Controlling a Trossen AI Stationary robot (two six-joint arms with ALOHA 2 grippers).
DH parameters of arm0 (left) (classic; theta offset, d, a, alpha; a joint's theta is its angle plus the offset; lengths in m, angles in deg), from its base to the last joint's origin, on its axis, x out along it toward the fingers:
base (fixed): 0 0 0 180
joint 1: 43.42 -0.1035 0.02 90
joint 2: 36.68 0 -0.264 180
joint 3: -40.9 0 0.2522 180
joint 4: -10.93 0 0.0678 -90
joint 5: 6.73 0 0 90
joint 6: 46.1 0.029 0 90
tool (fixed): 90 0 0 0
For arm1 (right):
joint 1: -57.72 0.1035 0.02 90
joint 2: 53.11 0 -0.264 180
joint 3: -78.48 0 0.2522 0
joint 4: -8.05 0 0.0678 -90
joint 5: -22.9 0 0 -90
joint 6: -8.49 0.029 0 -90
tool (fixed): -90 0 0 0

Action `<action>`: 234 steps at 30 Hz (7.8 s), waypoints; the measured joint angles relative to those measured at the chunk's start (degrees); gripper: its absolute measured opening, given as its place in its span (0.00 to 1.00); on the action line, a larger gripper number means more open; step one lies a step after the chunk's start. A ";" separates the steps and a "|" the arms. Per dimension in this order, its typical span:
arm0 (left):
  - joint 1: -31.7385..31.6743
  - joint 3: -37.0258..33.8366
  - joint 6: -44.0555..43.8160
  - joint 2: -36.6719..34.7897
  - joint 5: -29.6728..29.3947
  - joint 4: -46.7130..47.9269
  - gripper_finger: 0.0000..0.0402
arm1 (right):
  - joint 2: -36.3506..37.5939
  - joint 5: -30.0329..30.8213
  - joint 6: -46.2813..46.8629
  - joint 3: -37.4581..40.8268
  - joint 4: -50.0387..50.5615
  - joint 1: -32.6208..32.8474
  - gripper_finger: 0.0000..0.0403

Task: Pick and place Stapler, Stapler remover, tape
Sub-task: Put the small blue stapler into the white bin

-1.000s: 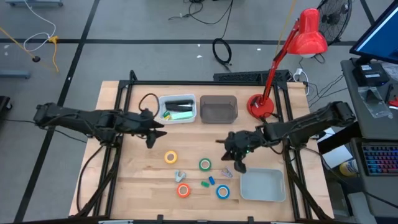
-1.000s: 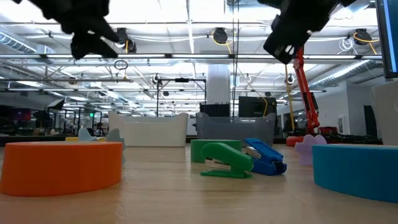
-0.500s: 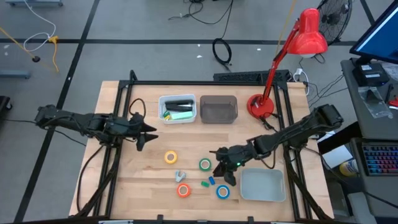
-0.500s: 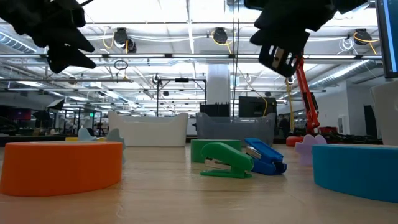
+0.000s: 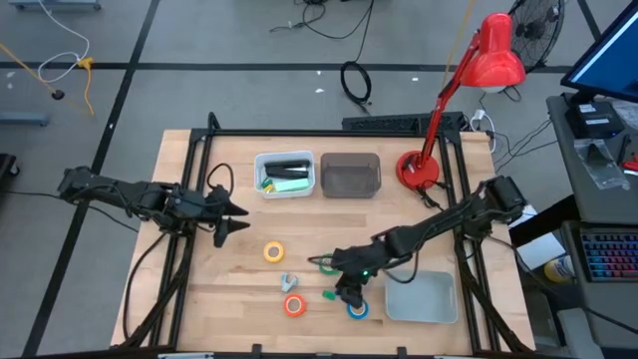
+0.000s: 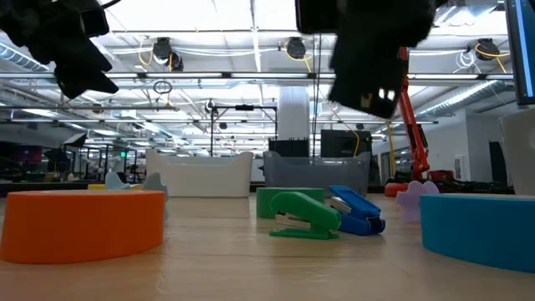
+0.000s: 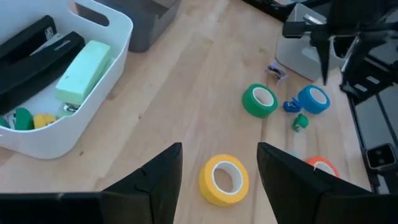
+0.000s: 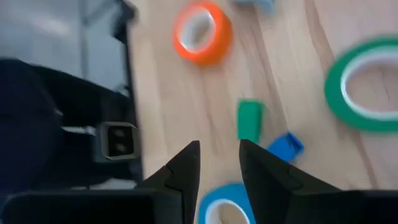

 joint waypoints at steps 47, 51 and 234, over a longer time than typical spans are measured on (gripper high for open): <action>0.60 0.00 4.65 0.00 1.11 0.50 0.52 | -8.71 3.72 22.02 -4.75 8.01 1.05 0.26; 0.60 0.00 5.00 0.00 1.09 -0.09 0.52 | -8.71 3.91 22.36 -4.75 8.06 1.29 0.26; 0.60 0.04 10.73 0.07 1.09 -5.95 0.52 | -16.80 8.09 29.67 -11.62 14.79 2.84 0.41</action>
